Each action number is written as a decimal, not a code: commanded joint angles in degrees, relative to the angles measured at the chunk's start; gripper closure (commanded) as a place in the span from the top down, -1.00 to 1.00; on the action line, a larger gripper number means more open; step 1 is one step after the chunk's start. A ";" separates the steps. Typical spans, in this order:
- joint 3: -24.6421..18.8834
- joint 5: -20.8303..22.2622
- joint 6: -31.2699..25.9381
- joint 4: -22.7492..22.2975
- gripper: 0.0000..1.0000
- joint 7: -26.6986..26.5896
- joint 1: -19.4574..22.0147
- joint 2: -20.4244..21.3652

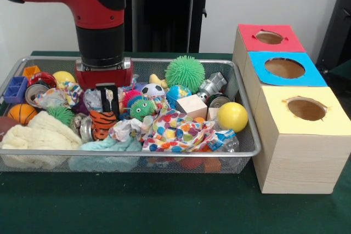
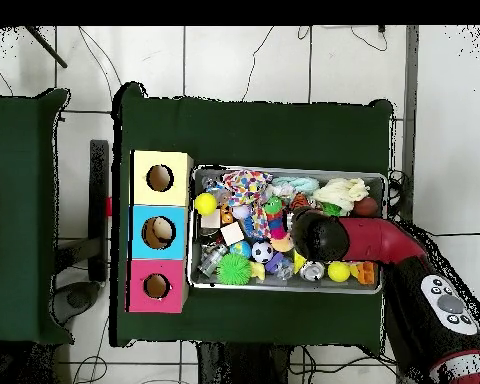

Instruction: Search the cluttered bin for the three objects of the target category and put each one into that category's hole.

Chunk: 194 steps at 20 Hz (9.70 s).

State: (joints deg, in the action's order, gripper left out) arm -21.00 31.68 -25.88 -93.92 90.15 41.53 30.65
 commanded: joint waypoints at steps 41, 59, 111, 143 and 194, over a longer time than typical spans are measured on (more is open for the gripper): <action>17.26 -19.17 -9.05 -24.94 -1.00 17.61 -23.57 33.36; 30.38 -23.90 -12.03 -24.78 -1.00 32.47 -45.36 33.54; 36.66 -36.96 3.66 -26.53 -1.00 41.93 -62.48 18.79; 42.65 -41.67 -12.08 -12.06 -1.00 42.49 -71.89 16.57; 39.19 -45.51 -2.34 -19.43 -1.00 41.91 -72.81 12.09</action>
State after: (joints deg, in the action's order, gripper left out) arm 21.37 -10.71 -29.34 -109.27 117.60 -32.16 43.06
